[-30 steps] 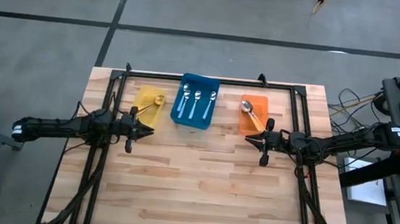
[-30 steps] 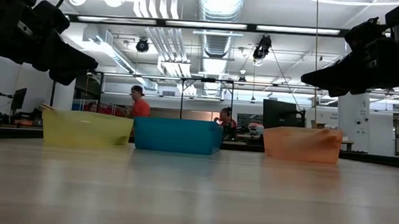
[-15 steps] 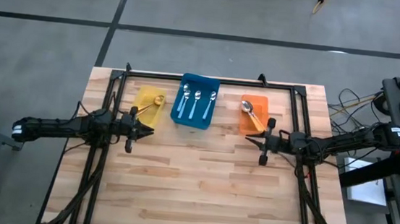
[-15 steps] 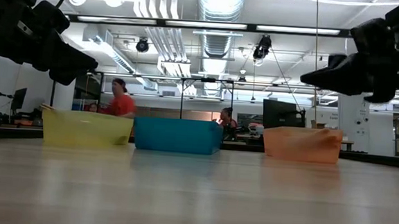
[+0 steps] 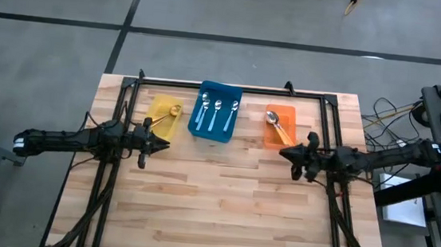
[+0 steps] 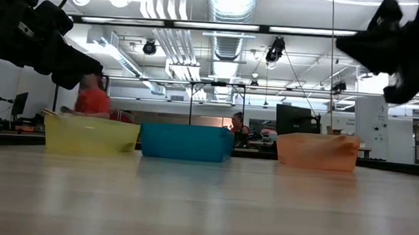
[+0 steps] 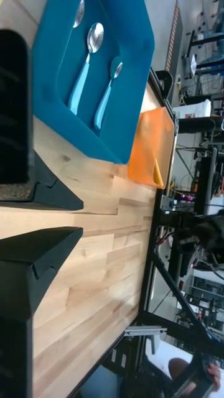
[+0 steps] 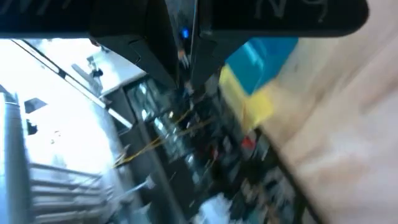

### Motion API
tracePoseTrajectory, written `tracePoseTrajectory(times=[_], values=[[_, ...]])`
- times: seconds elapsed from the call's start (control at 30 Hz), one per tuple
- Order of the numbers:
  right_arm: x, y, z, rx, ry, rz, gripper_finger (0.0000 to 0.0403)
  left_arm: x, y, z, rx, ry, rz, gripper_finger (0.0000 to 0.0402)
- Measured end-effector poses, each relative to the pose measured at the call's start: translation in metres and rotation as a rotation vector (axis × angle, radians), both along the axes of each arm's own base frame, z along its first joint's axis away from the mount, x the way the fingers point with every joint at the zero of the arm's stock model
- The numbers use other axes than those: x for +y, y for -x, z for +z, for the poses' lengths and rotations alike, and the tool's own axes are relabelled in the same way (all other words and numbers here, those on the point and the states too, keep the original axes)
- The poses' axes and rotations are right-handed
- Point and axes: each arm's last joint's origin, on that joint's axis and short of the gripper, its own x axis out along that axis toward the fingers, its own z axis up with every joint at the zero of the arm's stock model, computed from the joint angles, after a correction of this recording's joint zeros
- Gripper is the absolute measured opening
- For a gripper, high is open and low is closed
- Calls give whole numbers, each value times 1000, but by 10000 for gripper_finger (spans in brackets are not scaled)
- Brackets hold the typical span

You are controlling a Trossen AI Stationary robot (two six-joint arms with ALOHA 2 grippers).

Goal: Sort silverware by color (type)
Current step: Return to Home Position

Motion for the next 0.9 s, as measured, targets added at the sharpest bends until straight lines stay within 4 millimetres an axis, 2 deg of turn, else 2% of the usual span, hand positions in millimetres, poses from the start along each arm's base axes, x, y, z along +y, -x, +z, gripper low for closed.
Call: tracePoseTrajectory(times=[0.2, 0.23, 0.37, 0.5, 0.6, 0.73, 0.9], values=[[3, 16, 20, -203, -36, 59, 34, 0, 0, 0, 0, 0, 0, 36], [2, 18, 22, -228, -84, 68, 34, 0, 0, 0, 0, 0, 0, 36], [0, 23, 23, -276, -572, 171, 34, 0, 0, 0, 0, 0, 0, 36], [-1, 26, 13, -202, -819, 212, 34, 0, 0, 0, 0, 0, 0, 36], [-3, 30, 5, -164, -956, 161, 34, 0, 0, 0, 0, 0, 0, 36], [-8, 29, -9, -118, -1023, -28, 34, 0, 0, 0, -2, 0, 0, 36], [-7, 29, -11, -69, -968, 4, 34, 0, 0, 0, -5, -1, 6, 36]])
